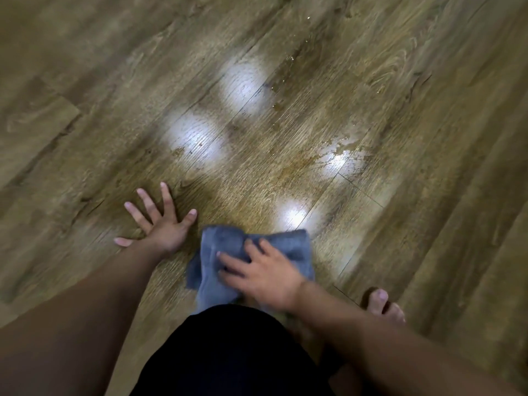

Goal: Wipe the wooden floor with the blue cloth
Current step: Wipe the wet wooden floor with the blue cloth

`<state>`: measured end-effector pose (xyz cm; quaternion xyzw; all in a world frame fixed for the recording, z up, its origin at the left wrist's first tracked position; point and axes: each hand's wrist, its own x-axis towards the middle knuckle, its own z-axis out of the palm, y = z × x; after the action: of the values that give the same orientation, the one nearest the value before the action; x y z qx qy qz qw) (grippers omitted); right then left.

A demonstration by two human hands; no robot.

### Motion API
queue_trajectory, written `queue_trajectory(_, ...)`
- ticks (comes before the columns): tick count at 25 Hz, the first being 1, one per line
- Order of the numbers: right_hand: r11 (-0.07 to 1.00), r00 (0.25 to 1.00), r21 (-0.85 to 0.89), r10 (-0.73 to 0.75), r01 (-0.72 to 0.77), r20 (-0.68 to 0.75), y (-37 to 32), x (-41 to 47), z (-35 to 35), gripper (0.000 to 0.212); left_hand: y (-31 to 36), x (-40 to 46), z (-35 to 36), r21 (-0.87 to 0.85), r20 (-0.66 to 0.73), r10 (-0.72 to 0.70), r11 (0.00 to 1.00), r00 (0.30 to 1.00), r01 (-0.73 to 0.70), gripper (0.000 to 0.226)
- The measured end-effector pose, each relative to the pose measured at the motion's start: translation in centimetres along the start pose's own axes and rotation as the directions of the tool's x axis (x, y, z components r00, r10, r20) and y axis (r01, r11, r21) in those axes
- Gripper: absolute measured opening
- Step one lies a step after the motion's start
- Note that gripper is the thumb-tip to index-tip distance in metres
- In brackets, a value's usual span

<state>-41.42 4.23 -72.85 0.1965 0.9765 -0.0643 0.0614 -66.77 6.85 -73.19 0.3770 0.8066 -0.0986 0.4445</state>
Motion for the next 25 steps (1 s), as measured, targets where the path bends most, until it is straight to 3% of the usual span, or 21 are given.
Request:
queue_trajectory(2, 0.991, 0.991, -0.032, 0.132, -0.132, 0.005, 5.5, 1.1, -0.8, 0.05, 0.0, 0.1, -0.1, 0.002, 0.014, -0.006, 1.0, 1.0, 0.006, 0.086)
queue_trajectory(4, 0.927, 0.928, -0.024, 0.374, -0.374, -0.005, 11.5, 2.2, -1.7, 0.055, 0.1, 0.0, -0.3, 0.004, 0.03, -0.013, 1.0, 0.999, 0.013, 0.086)
queue_trajectory(7, 0.687, 0.686, 0.014, 0.727, -0.727, -0.015, 19.2, 2.5, -3.1, 0.054, 0.3, -0.2, -0.4, 0.006, 0.047, -0.013, 1.0, 0.999, 0.013, 0.086)
queue_trajectory(9, 0.539, 0.54, 0.053, 0.841, -0.841, 0.008, 20.9, 2.8, -3.8, 0.052, 0.5, -0.2, -0.3, 0.004, 0.046, -0.01, 1.0, 0.999, 0.009, 0.086)
queue_trajectory(10, 0.523, 0.524, 0.038, 0.852, -0.851, 0.003, 20.2, 3.1, -3.8, 0.051, 0.5, -0.3, -0.4, 0.001, 0.047, -0.011, 1.0, 0.999, 0.011, 0.086)
queue_trajectory(11, 0.546, 0.546, 0.015, 0.838, -0.837, -0.003, 18.8, 3.5, -3.7, 0.051, 0.6, -0.4, -0.4, -0.001, 0.05, -0.013, 1.0, 0.999, 0.013, 0.086)
queue_trajectory(13, 0.675, 0.675, -0.006, 0.738, -0.738, 0.019, 14.4, 3.7, -3.4, 0.053, 0.8, -0.5, -0.5, -0.003, 0.057, -0.018, 1.0, 0.998, 0.018, 0.086)
queue_trajectory(15, 0.858, 0.858, 0.002, 0.514, -0.514, 0.013, 8.8, 2.6, -2.5, 0.056, 0.9, -0.6, -0.6, -0.004, 0.059, -0.019, 1.0, 0.998, 0.019, 0.086)
queue_trajectory(17, 0.98, 0.98, -0.019, 0.197, -0.197, -0.001, 3.1, 0.8, -1.1, 0.051, 0.9, -0.7, -0.5, -0.004, 0.053, -0.019, 1.0, 0.998, 0.019, 0.086)
queue_trajectory(19, 1.0, 0.999, -0.023, -0.013, 0.014, 0.042, -0.4, -0.6, -0.2, 0.036, 0.9, -0.8, -0.5, -0.001, 0.042, -0.024, 1.0, 0.999, 0.024, 0.086)
queue_trajectory(21, 0.997, 0.997, 0.023, -0.069, 0.069, 0.033, 0.1, -0.6, 0.0, 0.036, 1.0, -0.8, -0.4, 0.003, 0.033, -0.031, 1.0, 0.999, 0.031, 0.086)
queue_trajectory(23, 0.999, 0.998, 0.017, -0.051, 0.05, 0.041, 3.3, 0.3, -0.6, 0.052, 1.0, -0.9, -0.6, 0.0, 0.036, -0.026, 1.0, 0.999, 0.026, 0.085)
queue_trajectory(25, 0.996, 0.995, -0.032, 0.089, -0.088, 0.039, 8.5, 1.3, -1.5, 0.065, 1.0, -0.9, -0.6, -0.005, 0.044, -0.02, 1.0, 0.999, 0.021, 0.086)
